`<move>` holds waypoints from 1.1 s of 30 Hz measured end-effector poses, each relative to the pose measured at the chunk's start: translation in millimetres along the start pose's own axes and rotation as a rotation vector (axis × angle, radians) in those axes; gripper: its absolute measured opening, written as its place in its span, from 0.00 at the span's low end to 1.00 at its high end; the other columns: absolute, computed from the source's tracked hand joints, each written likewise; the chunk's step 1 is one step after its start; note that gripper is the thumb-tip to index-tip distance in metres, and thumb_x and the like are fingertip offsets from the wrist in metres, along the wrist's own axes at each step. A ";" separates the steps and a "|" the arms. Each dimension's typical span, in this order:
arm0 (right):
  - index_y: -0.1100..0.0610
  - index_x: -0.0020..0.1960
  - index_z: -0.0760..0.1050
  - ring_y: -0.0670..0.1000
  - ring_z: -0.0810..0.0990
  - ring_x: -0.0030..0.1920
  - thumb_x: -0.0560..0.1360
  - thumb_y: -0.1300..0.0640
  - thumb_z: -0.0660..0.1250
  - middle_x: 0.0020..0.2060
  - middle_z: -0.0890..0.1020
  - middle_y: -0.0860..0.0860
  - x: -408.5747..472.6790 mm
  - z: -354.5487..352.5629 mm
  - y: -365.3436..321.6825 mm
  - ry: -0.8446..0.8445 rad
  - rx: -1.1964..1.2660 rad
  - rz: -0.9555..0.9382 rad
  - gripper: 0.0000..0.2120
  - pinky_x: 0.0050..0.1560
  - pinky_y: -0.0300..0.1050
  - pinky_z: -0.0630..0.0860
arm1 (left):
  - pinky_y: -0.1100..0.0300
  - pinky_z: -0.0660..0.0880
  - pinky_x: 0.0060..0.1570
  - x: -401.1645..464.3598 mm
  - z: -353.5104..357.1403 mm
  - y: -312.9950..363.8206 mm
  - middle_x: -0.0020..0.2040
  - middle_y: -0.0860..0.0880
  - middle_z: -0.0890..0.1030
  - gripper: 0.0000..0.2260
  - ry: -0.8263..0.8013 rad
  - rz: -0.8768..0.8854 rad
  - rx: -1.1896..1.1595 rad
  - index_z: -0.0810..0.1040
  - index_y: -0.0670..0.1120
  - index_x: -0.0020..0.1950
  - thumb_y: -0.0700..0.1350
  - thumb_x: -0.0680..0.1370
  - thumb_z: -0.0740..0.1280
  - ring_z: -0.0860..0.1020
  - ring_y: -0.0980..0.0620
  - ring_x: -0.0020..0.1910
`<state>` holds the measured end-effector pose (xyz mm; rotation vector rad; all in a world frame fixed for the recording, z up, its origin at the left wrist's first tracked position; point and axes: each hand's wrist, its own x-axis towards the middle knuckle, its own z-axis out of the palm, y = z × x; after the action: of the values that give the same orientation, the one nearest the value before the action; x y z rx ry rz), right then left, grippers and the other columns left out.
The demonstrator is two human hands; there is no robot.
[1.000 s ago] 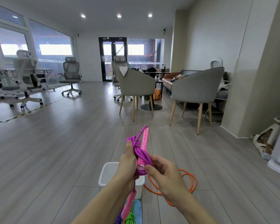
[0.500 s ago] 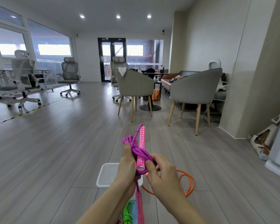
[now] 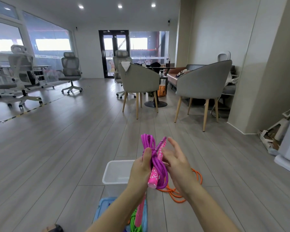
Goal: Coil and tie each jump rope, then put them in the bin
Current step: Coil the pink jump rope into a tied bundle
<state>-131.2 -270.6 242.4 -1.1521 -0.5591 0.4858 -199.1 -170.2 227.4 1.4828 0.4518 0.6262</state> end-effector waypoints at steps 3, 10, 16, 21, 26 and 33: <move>0.45 0.80 0.60 0.54 0.84 0.45 0.83 0.60 0.66 0.42 0.84 0.57 6.1 -15.8 5.0 0.054 -0.088 -0.045 0.30 0.58 0.54 0.82 | 0.41 0.77 0.60 -3.3 6.1 -7.7 0.44 0.43 0.87 0.39 -0.056 0.028 0.080 0.87 0.47 0.48 0.80 0.69 0.57 0.86 0.44 0.48; 0.54 0.58 0.83 0.52 0.86 0.49 0.82 0.64 0.65 0.48 0.88 0.56 0.8 -14.6 8.0 -0.078 -0.290 0.014 0.11 0.54 0.48 0.82 | 0.48 0.80 0.49 -0.1 2.2 -4.6 0.41 0.43 0.86 0.31 0.064 0.048 0.001 0.85 0.43 0.50 0.67 0.80 0.55 0.85 0.44 0.43; 0.53 0.62 0.81 0.50 0.86 0.45 0.86 0.57 0.59 0.49 0.87 0.55 -3.4 -0.6 15.6 -0.067 -0.274 0.086 0.13 0.45 0.45 0.83 | 0.49 0.78 0.44 10.9 -11.7 -1.4 0.37 0.45 0.80 0.28 0.142 0.081 -0.020 0.79 0.40 0.47 0.65 0.82 0.57 0.79 0.47 0.38; 0.36 0.64 0.73 0.60 0.87 0.43 0.74 0.41 0.75 0.48 0.85 0.58 -10.2 9.1 14.6 -0.190 -0.434 0.160 0.21 0.45 0.51 0.85 | 0.64 0.70 0.34 22.8 -27.5 -1.8 0.34 0.49 0.76 0.22 0.197 0.128 0.052 0.77 0.43 0.46 0.60 0.84 0.56 0.74 0.56 0.31; 0.41 0.63 0.73 0.65 0.87 0.47 0.77 0.54 0.75 0.47 0.87 0.61 -17.8 21.5 19.3 -0.197 -0.270 0.207 0.19 0.51 0.63 0.84 | 0.67 0.72 0.37 22.3 -25.2 -13.9 0.34 0.56 0.79 0.21 0.108 0.154 0.008 0.79 0.47 0.53 0.63 0.79 0.60 0.76 0.62 0.32; 0.47 0.75 0.59 0.67 0.86 0.50 0.75 0.66 0.75 0.50 0.86 0.66 -11.0 0.8 16.8 -0.358 -0.263 0.330 0.37 0.51 0.60 0.84 | 0.61 0.78 0.40 28.7 -26.9 -20.2 0.45 0.44 0.84 0.21 0.162 0.175 0.079 0.79 0.51 0.55 0.66 0.78 0.59 0.82 0.54 0.40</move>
<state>-141.4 -271.3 225.1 -1.4291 -0.7612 0.9354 -192.1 -130.8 208.7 1.5643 0.4793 0.8800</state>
